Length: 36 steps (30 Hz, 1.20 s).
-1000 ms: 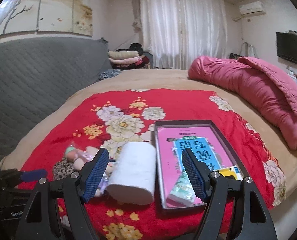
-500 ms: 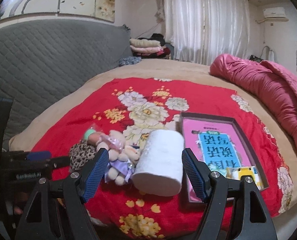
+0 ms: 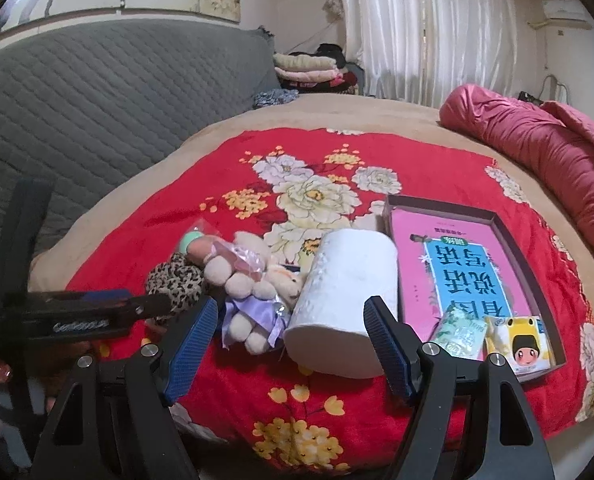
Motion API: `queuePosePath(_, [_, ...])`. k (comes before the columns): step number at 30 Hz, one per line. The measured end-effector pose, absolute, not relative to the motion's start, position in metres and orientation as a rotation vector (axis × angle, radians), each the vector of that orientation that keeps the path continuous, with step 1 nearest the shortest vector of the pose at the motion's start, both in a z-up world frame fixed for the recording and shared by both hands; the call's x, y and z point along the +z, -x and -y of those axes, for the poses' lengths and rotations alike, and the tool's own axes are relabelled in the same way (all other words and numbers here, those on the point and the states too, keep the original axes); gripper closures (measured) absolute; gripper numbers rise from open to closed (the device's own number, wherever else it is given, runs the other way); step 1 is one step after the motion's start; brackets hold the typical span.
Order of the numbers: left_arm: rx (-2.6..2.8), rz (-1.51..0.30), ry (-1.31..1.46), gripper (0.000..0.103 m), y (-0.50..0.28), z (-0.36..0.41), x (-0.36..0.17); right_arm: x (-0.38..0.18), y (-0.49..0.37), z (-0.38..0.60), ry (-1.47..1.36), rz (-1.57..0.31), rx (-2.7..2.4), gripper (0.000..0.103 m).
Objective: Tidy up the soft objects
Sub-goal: 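Withdraw both open tools from the tray back toward the soft-item pile, then grasp the leopard-print scarf with the left tool while the right grasps the pink plush bunny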
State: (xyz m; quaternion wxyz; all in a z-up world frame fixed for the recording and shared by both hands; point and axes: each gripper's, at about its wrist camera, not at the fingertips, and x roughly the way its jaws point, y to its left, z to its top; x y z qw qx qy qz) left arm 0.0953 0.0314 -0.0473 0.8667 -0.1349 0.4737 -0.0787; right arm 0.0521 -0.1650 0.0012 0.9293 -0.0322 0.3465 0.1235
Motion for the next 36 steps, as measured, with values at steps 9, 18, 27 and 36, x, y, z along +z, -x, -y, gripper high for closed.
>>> queuePosePath(9, [-0.134, -1.004, 0.269, 0.036, -0.12, -0.03, -0.06, -0.012, -0.063, 0.148, 0.12, -0.744, 0.291, 0.026])
queuePosePath(18, [-0.148, -1.019, 0.368, 0.036, -0.135, -0.05, -0.076, -0.036, -0.087, 0.118, 0.232, -0.804, 0.322, 0.026])
queuePosePath(27, [-0.191, -0.999, 0.445, 0.069, -0.141, -0.068, -0.081, -0.049, -0.107, 0.097, 0.297, -0.822, 0.337, 0.026])
queuePosePath(36, [-0.231, -0.935, 0.553, 0.081, -0.135, -0.092, -0.078, -0.055, -0.136, 0.09, 0.284, -0.833, 0.332, 0.026])
